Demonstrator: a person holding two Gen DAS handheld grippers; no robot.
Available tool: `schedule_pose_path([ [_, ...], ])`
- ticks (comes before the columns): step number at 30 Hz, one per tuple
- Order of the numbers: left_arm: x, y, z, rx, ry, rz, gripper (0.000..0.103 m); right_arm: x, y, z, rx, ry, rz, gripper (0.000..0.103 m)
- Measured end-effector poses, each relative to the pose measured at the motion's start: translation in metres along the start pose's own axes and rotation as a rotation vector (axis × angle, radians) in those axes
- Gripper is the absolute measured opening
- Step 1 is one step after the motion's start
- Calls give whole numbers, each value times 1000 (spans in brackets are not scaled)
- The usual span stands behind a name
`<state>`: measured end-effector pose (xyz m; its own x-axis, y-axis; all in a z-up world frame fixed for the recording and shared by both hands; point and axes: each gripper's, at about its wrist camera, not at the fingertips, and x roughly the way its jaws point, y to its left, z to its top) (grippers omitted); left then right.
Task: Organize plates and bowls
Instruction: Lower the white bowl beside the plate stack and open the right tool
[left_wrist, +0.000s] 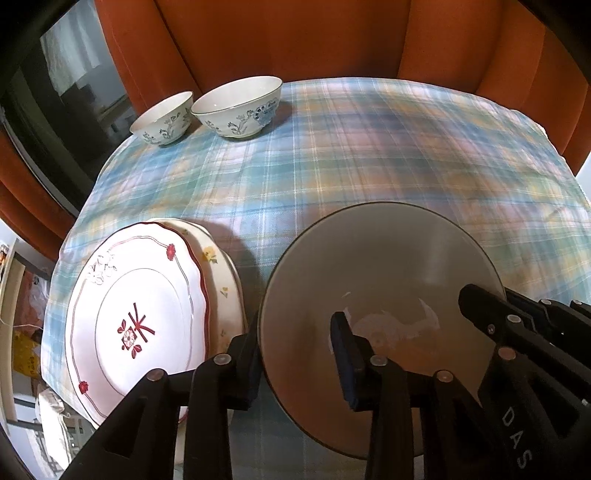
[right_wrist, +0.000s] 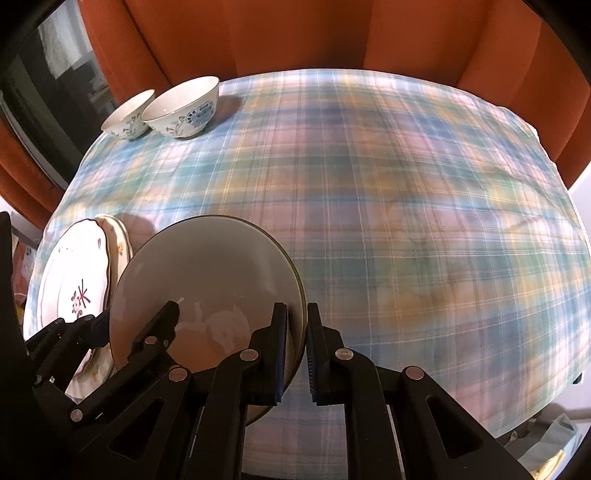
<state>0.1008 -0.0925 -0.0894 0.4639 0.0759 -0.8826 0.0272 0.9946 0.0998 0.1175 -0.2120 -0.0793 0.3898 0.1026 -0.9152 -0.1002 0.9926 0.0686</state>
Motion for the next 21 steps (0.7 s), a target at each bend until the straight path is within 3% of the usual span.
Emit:
schedule_pose_path([
  [2, -1, 0, -1, 1, 0, 1, 40, 0, 0, 0, -2, 1, 0, 13],
  [3, -1, 0, 0, 4, 2, -4, 52, 0, 0, 0, -4, 3, 1, 13],
  [5, -3, 0, -1, 5, 2, -44, 67, 1, 1, 1, -9, 8, -2, 14],
  [6, -5, 0, -1, 5, -1, -54, 69, 0, 1, 1, -10, 9, 1, 15],
  [8, -9, 3, 1, 0, -20, -39, 72, -3, 2, 1, -6, -4, 25, 28],
  [9, -10, 6, 3, -10, -24, -41, 79, -5, 2, 2, -7, -14, 20, 36],
  [10, -11, 9, 4, -23, -25, -52, 80, -8, 3, 3, -10, -29, 8, 52],
  [12, -12, 14, 6, -35, -31, -56, 82, -12, 6, 5, -6, -55, 11, 74],
  [21, -19, 40, 18, -27, -56, -101, 84, -24, 29, 18, -5, -100, -8, 77],
])
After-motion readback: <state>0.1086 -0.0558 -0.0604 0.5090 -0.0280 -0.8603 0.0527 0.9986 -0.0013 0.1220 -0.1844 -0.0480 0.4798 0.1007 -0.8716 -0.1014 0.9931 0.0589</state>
